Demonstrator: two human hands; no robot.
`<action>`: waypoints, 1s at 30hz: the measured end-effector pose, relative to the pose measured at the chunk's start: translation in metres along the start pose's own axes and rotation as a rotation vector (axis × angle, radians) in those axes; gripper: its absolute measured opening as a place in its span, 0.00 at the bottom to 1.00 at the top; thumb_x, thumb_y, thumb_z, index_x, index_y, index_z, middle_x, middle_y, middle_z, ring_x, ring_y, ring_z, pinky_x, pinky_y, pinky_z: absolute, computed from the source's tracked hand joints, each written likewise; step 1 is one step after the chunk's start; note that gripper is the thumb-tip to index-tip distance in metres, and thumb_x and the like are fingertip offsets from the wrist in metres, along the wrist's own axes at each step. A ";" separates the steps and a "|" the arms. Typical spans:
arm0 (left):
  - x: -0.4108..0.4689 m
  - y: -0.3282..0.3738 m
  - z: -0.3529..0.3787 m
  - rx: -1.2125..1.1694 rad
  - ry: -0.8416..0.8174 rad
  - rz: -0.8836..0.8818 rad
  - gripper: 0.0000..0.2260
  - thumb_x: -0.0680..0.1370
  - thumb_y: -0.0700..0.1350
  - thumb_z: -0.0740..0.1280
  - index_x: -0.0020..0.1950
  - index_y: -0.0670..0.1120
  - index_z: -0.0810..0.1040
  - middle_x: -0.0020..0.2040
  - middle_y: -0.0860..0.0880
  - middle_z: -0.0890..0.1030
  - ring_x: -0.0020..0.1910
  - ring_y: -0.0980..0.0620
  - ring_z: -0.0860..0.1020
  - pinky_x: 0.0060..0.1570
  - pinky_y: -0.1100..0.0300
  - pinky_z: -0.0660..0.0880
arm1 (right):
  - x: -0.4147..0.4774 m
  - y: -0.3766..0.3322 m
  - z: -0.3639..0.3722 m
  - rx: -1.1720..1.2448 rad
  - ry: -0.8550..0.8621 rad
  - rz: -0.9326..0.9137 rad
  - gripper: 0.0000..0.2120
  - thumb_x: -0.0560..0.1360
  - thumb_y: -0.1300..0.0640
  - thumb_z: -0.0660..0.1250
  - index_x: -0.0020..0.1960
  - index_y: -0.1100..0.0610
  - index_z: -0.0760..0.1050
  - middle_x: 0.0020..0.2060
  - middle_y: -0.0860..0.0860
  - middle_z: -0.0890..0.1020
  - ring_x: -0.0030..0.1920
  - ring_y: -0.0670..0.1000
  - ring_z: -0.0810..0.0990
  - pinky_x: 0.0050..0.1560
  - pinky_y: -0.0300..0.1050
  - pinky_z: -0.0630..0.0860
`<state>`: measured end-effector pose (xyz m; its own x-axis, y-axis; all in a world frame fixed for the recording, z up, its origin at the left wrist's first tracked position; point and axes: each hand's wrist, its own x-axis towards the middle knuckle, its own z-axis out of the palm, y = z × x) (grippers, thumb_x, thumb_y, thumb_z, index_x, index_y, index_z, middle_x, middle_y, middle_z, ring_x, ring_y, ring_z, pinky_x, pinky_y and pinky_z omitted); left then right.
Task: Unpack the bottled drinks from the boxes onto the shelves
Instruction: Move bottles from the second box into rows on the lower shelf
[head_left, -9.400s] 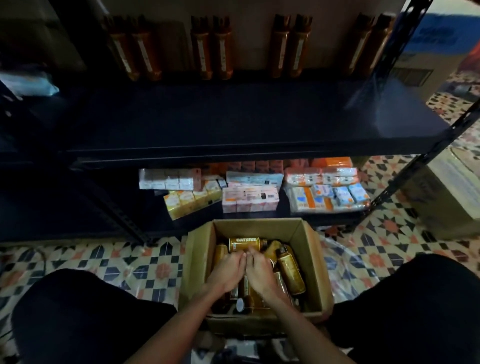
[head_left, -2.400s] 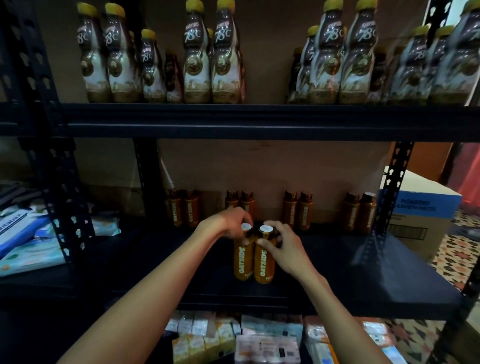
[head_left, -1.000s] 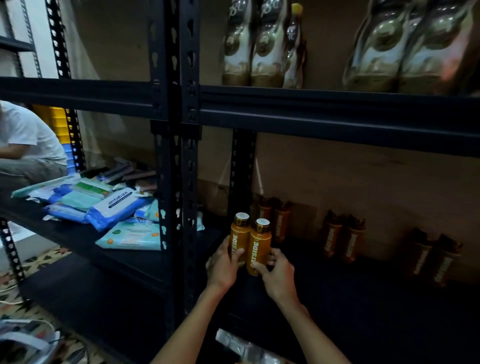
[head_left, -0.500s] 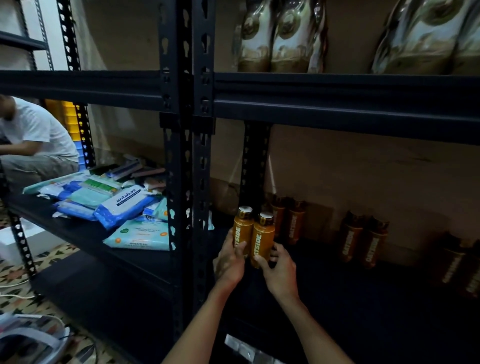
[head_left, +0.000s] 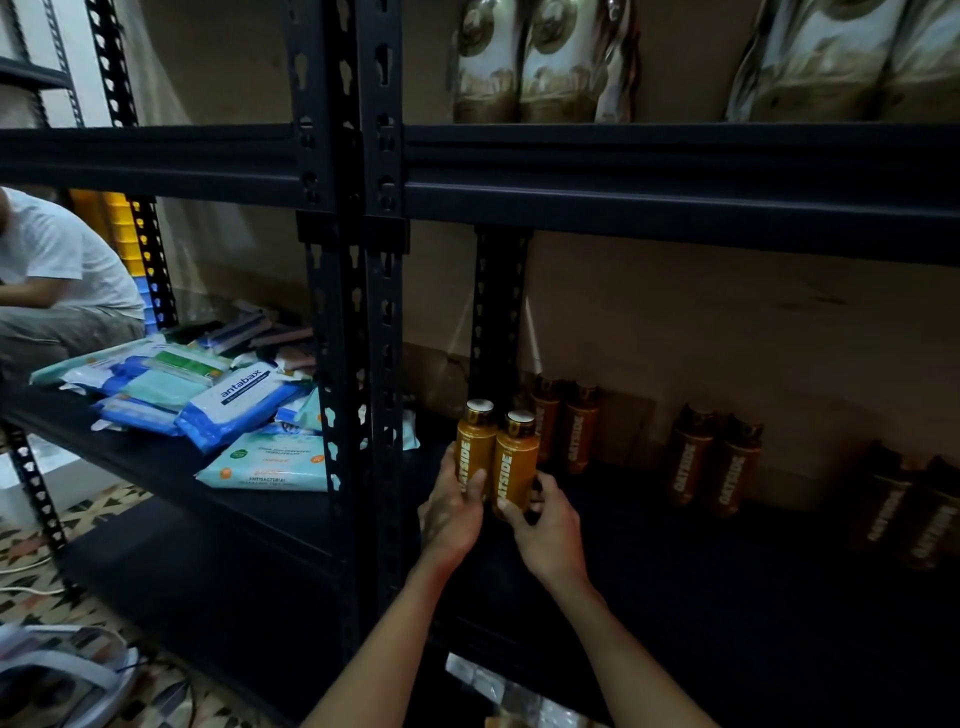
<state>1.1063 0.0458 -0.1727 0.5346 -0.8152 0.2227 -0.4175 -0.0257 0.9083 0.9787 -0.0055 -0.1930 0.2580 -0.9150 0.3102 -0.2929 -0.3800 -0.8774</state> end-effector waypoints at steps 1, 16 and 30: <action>0.001 -0.002 0.000 -0.026 0.000 -0.010 0.25 0.82 0.62 0.56 0.78 0.61 0.56 0.69 0.55 0.75 0.68 0.49 0.73 0.64 0.55 0.64 | 0.000 0.000 0.000 0.001 0.000 0.004 0.24 0.76 0.50 0.74 0.69 0.46 0.72 0.59 0.42 0.80 0.57 0.39 0.78 0.57 0.37 0.75; -0.048 0.021 -0.004 0.066 0.267 0.188 0.16 0.83 0.52 0.61 0.69 0.50 0.72 0.63 0.54 0.72 0.65 0.52 0.72 0.70 0.48 0.65 | -0.050 -0.032 -0.034 0.055 0.126 -0.056 0.26 0.80 0.51 0.68 0.76 0.49 0.66 0.72 0.47 0.71 0.71 0.46 0.68 0.71 0.50 0.70; -0.205 0.052 0.105 0.107 -0.090 0.568 0.20 0.86 0.48 0.51 0.78 0.47 0.63 0.78 0.52 0.64 0.79 0.61 0.54 0.77 0.51 0.56 | -0.176 -0.006 -0.146 -0.030 0.287 -0.173 0.20 0.85 0.57 0.59 0.77 0.54 0.68 0.79 0.44 0.62 0.77 0.38 0.59 0.77 0.37 0.59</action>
<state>0.8978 0.1507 -0.2081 0.1428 -0.7641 0.6291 -0.6947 0.3753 0.6136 0.8005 0.1377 -0.1883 0.0373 -0.8357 0.5480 -0.2951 -0.5331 -0.7929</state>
